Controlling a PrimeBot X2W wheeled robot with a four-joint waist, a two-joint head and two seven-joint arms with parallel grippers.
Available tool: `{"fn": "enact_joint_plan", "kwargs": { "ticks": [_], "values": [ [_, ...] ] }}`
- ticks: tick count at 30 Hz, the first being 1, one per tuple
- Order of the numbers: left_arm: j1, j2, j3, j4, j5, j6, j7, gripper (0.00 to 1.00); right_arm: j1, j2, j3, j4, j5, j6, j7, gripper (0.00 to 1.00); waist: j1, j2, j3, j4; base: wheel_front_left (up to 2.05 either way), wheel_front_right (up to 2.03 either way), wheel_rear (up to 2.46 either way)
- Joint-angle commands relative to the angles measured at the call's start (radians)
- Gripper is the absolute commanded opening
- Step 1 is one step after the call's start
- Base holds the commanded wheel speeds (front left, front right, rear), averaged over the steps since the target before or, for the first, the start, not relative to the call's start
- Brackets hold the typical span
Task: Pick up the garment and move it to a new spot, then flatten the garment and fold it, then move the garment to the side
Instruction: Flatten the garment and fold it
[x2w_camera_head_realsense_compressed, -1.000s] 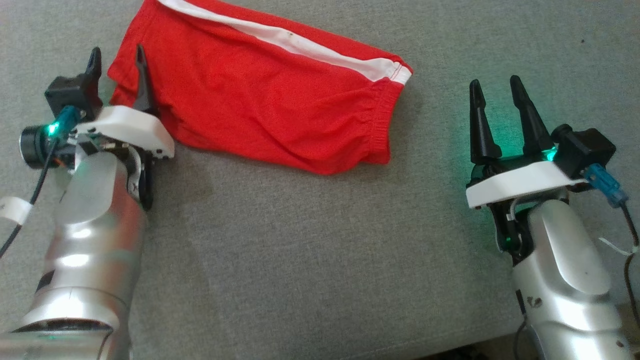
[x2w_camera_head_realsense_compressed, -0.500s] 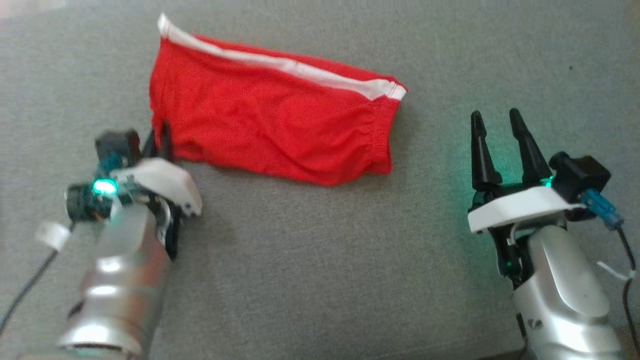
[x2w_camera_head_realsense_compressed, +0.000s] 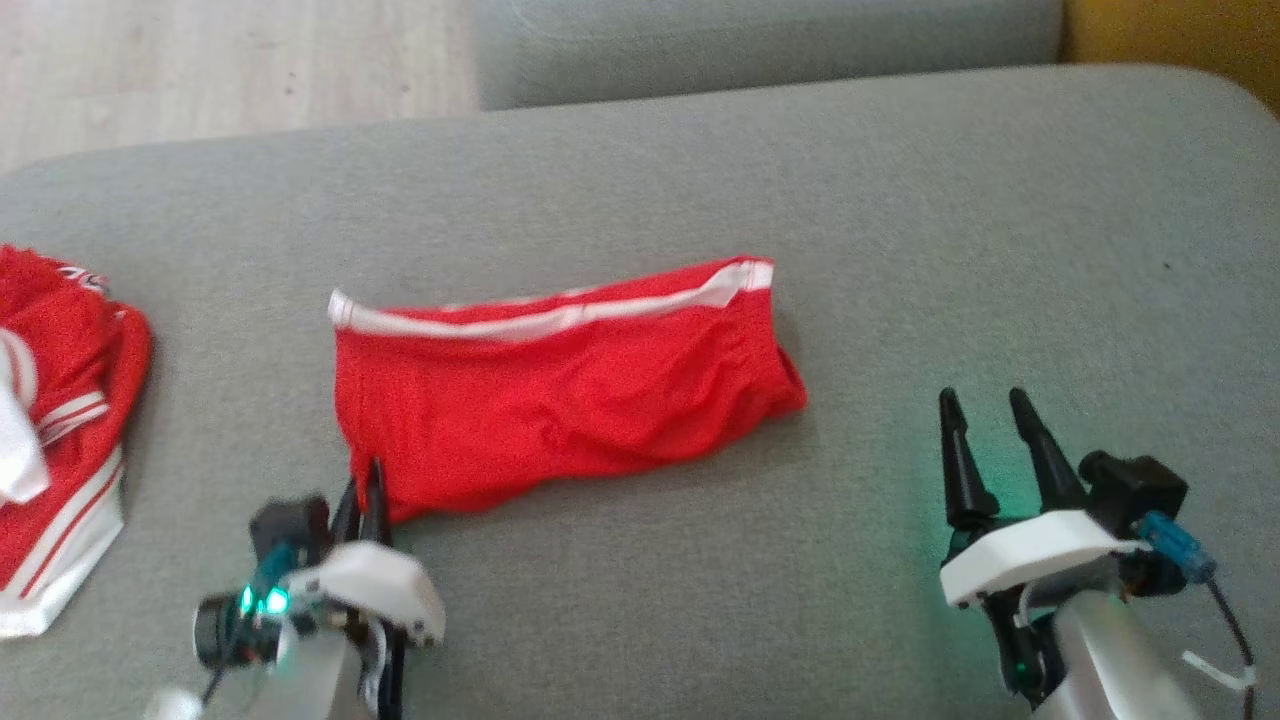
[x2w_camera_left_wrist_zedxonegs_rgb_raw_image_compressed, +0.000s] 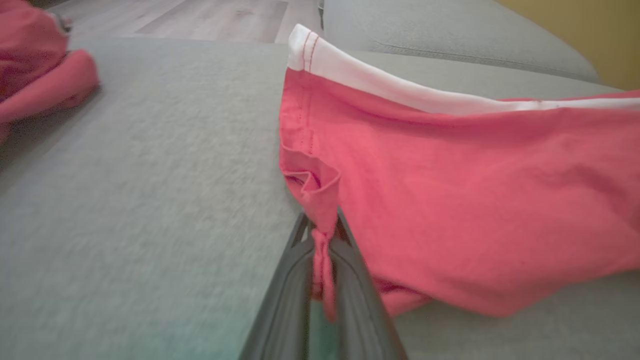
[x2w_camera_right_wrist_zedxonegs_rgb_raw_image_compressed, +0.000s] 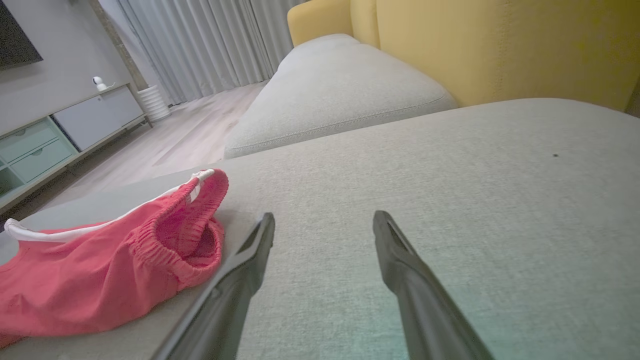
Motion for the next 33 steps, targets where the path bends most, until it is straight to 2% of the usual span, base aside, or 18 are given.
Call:
{"fn": "enact_joint_plan", "kwargs": {
  "ticks": [1, 2, 3, 8, 13, 21, 25, 29, 30, 31, 32, 33],
  "values": [
    [0.019, 0.018, 0.033, -0.061, -0.004, 0.014, -0.009, 0.2, -0.015, 0.008, 0.033, -0.025, 0.005, -0.001, -0.009, 1.0, 0.0003, -0.0001, -0.022, 0.029, 0.0, 0.0, 0.0],
    [0.044, 0.017, 0.032, -0.094, -0.004, 0.019, -0.009, 0.7, -0.014, 0.008, 0.044, -0.026, 0.009, -0.001, -0.009, 1.0, 0.0003, -0.0001, -0.022, 0.033, 0.0, 0.0, 0.0],
    [0.065, 0.017, 0.031, -0.125, -0.005, 0.026, -0.009, 1.0, -0.015, 0.008, 0.056, -0.027, 0.017, -0.001, -0.009, 1.0, 0.0003, -0.0001, -0.021, 0.039, 0.0, 0.0, 0.0],
    [0.142, 0.015, -0.022, -0.262, -0.025, 0.043, -0.009, 1.0, -0.064, 0.008, 0.142, -0.043, 0.065, -0.001, -0.01, 1.0, 0.0003, -0.0001, -0.008, 0.084, 0.0, 0.0, 0.0],
    [0.168, 0.015, -0.089, -0.323, -0.043, 0.052, -0.009, 1.0, -0.127, 0.008, 0.186, -0.014, 0.085, -0.001, -0.01, 1.0, 0.0003, -0.0001, 0.011, 0.144, 0.0, 0.0, 0.0],
    [0.181, 0.015, -0.165, -0.351, -0.066, 0.071, -0.009, 1.0, -0.213, 0.008, 0.176, 0.222, 0.102, -0.001, -0.01, 1.0, 0.0003, -0.0001, 0.044, 0.246, 0.0, 0.0, 0.0],
    [0.184, 0.015, -0.176, -0.356, -0.066, 0.073, -0.009, 1.0, -0.228, 0.008, 0.121, 0.323, 0.086, -0.001, -0.01, 1.0, 0.0003, -0.0001, 0.058, 0.263, 0.0, 0.0, 0.0],
    [0.19, 0.015, -0.183, -0.361, -0.068, 0.075, -0.009, 1.0, -0.206, 0.008, 0.113, 0.356, 0.123, -0.001, -0.01, 1.0, 0.0003, -0.0001, 0.065, 0.261, 0.0, 0.0, 0.0],
    [0.191, 0.015, -0.184, -0.361, -0.068, 0.074, -0.009, 1.0, -0.197, 0.008, 0.127, 0.359, 0.147, -0.001, -0.01, 0.92, 0.0003, -0.0001, 0.066, 0.259, 0.0, 0.0, 0.0],
    [0.192, 0.015, -0.185, -0.36, -0.068, 0.074, -0.009, 1.0, -0.191, 0.008, 0.142, 0.36, 0.169, -0.001, -0.01, 0.39, 0.0003, -0.0001, 0.066, 0.256, 0.0, 0.0, 0.0],
    [0.192, 0.015, -0.186, -0.361, -0.068, 0.074, -0.009, 1.0, -0.185, 0.008, 0.157, 0.358, 0.192, -0.001, -0.01, 0.0, 0.0003, -0.0001, 0.066, 0.254, 0.0, 0.0, 0.0],
    [0.193, 0.015, -0.187, -0.361, -0.067, 0.073, -0.009, 1.0, -0.181, 0.008, 0.168, 0.359, 0.213, -0.001, -0.01, 0.0, 0.0003, -0.0001, 0.065, 0.251, 0.0, 0.0, 0.0]
  ]
}}
